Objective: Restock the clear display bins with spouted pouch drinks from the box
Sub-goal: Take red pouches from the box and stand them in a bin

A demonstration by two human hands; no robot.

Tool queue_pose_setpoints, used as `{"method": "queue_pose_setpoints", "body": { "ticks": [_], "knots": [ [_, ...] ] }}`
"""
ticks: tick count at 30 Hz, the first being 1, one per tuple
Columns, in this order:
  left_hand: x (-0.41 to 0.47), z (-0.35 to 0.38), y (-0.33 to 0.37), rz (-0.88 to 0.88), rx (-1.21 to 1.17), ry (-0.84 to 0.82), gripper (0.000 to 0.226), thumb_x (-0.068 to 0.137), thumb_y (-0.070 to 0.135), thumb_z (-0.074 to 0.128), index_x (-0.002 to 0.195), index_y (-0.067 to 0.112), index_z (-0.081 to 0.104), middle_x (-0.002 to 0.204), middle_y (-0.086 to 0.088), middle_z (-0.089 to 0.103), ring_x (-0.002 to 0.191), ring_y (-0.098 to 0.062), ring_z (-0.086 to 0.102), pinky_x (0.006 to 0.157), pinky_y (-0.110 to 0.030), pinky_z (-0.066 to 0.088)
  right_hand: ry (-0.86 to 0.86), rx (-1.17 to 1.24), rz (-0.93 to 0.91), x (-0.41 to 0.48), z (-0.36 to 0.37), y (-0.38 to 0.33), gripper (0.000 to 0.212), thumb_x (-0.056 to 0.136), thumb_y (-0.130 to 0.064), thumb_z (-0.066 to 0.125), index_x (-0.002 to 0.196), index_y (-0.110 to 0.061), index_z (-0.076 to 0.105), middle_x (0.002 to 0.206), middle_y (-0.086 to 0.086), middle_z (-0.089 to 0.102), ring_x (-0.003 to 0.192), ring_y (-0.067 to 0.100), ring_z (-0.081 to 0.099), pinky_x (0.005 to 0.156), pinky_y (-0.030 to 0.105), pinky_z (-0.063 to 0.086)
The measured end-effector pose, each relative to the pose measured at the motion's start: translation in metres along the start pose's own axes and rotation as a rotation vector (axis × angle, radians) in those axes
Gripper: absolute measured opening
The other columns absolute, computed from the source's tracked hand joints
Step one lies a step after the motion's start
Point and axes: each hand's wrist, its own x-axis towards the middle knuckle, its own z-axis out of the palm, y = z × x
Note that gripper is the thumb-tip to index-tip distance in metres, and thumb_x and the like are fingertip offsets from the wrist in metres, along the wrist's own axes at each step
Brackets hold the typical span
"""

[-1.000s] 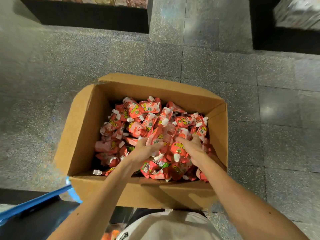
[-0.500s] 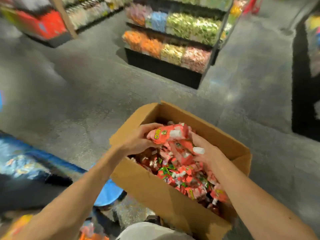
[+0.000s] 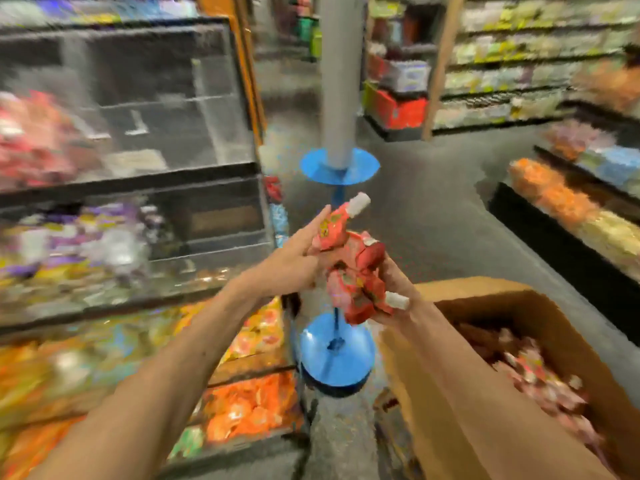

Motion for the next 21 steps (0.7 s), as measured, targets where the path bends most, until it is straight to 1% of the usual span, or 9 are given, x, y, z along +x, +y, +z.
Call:
{"method": "queue_pose_setpoints", "body": {
  "ticks": [2,4,5,9,11,14,16,18,21],
  "knots": [
    [-0.039,-0.036,0.004,-0.068,-0.172,0.125,0.043,0.097,0.010,0.059,0.136,0.018,0.044,0.083,0.002,0.050,0.071,-0.012,0.049,0.077,-0.035,0.041,-0.301,0.088,0.004,0.022,0.038,0.015,0.029,0.098,-0.028,0.032,0.101,0.000,0.032,0.038,0.014,0.032,0.032,0.018,0.048,0.042,0.020,0.044],
    [-0.075,-0.066,0.007,-0.149,-0.268,0.279,0.012,0.100,0.026,0.056,0.103,0.015,0.052,0.078,-0.009,0.051,0.067,-0.016,0.049,0.063,-0.031,0.038,-0.316,-0.029,0.012,0.052,0.083,0.029,0.034,0.097,-0.041,0.047,0.098,-0.008,0.043,0.049,0.014,0.047,0.035,0.017,0.049,0.043,0.017,0.040],
    [-0.092,-0.082,0.006,-0.183,-0.303,0.350,0.017,0.101,0.031,0.051,0.097,0.015,0.052,0.079,-0.010,0.054,0.068,-0.016,0.052,0.068,-0.032,0.044,-0.292,-0.080,0.037,0.067,0.103,0.037,0.038,0.094,-0.048,0.054,0.097,-0.010,0.052,0.061,0.015,0.051,0.040,0.018,0.052,0.043,0.020,0.042],
    [-0.144,-0.140,-0.002,-0.252,-0.427,0.599,0.023,0.102,0.041,0.049,0.107,0.019,0.057,0.089,-0.001,0.067,0.082,-0.015,0.066,0.077,-0.033,0.055,-0.058,-0.367,-0.009,0.116,0.172,0.063,0.054,0.075,-0.057,0.074,0.106,-0.015,0.066,0.092,0.010,0.068,0.074,0.024,0.066,0.068,0.038,0.056],
    [-0.164,-0.175,-0.011,-0.263,-0.473,0.656,0.024,0.103,0.040,0.047,0.102,0.022,0.062,0.081,0.007,0.073,0.072,-0.008,0.071,0.063,-0.025,0.058,-0.061,-0.374,-0.049,0.141,0.211,0.074,0.058,0.063,-0.057,0.084,0.093,-0.012,0.063,0.081,0.012,0.061,0.063,0.028,0.057,0.060,0.035,0.050],
    [-0.191,-0.230,-0.024,-0.262,-0.476,0.722,0.036,0.103,0.044,0.043,0.123,0.022,0.063,0.096,0.006,0.077,0.078,-0.006,0.072,0.056,-0.019,0.054,-0.148,-0.334,-0.101,0.178,0.271,0.087,0.035,0.078,-0.037,0.081,0.067,-0.012,0.059,0.061,0.009,0.055,0.049,0.022,0.051,0.055,0.031,0.044],
    [-0.204,-0.268,-0.030,-0.236,-0.443,0.767,0.042,0.103,0.045,0.045,0.138,0.024,0.056,0.113,0.004,0.074,0.086,-0.006,0.071,0.059,-0.017,0.053,-0.121,-0.357,-0.167,0.199,0.308,0.092,0.028,0.079,-0.030,0.082,0.080,-0.008,0.064,0.072,0.017,0.063,0.058,0.029,0.061,0.058,0.036,0.051],
    [-0.213,-0.306,-0.034,-0.205,-0.417,0.785,0.042,0.103,0.041,0.047,0.137,0.019,0.057,0.111,0.002,0.074,0.084,-0.006,0.071,0.060,-0.016,0.053,-0.102,-0.360,-0.192,0.217,0.343,0.096,0.047,0.076,-0.029,0.084,0.103,0.003,0.061,0.082,0.025,0.065,0.058,0.031,0.064,0.055,0.036,0.053],
    [-0.222,-0.356,-0.036,-0.173,-0.371,0.779,0.038,0.099,0.040,0.054,0.126,0.018,0.066,0.108,0.001,0.075,0.091,-0.011,0.073,0.075,-0.024,0.056,-0.118,-0.371,-0.268,0.243,0.385,0.099,0.019,0.087,-0.019,0.073,0.088,-0.002,0.065,0.077,0.022,0.064,0.056,0.028,0.062,0.054,0.033,0.053]
  ]
}}
